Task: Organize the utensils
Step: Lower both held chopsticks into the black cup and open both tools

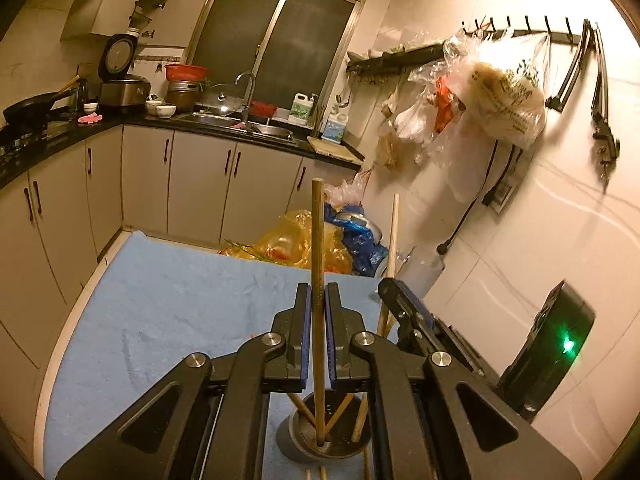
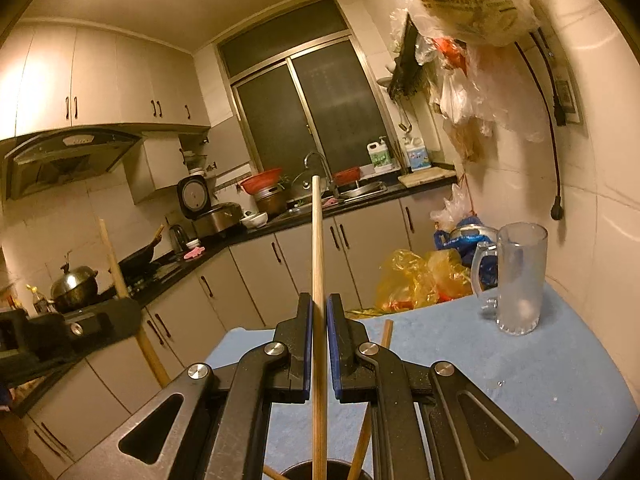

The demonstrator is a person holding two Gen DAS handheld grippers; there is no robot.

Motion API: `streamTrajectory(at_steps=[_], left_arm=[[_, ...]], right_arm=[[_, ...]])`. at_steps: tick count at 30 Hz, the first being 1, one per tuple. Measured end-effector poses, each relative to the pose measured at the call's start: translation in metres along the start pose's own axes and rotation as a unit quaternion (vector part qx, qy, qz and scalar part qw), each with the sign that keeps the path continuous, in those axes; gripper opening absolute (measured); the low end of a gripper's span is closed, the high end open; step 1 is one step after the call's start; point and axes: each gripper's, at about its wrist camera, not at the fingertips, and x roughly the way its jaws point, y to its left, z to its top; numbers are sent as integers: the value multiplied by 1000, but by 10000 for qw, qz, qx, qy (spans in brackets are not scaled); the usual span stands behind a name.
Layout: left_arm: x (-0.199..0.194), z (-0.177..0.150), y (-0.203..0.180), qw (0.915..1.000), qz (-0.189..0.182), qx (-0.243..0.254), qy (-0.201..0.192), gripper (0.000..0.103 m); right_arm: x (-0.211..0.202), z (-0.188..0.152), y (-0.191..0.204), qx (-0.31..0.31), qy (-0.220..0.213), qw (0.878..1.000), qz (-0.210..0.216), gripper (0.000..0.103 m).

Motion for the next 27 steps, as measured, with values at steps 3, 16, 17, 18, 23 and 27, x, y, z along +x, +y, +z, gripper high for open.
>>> streamTrajectory(at_steps=[3, 16, 17, 18, 23, 27], left_arm=[[4, -6, 3, 10000, -37, 28, 64, 6], [15, -27, 2, 9993, 15, 166, 337, 6], [15, -28, 2, 9992, 32, 169, 362, 6], [16, -29, 1, 9991, 47, 178, 378, 6], [13, -32, 2, 9989, 109, 112, 452, 7], [3, -32, 1, 9989, 131, 63, 440, 8]], right_arm=[[4, -3, -3, 27, 101, 9999, -1, 8], [-17, -17, -23, 146, 571, 9982, 97, 9], [-20, -18, -25, 156, 610, 9979, 128, 10], [-22, -19, -25, 161, 625, 9978, 131, 10], [-33, -20, -30, 262, 799, 9962, 239, 10], [-50, -18, -32, 297, 792, 9960, 298, 12]])
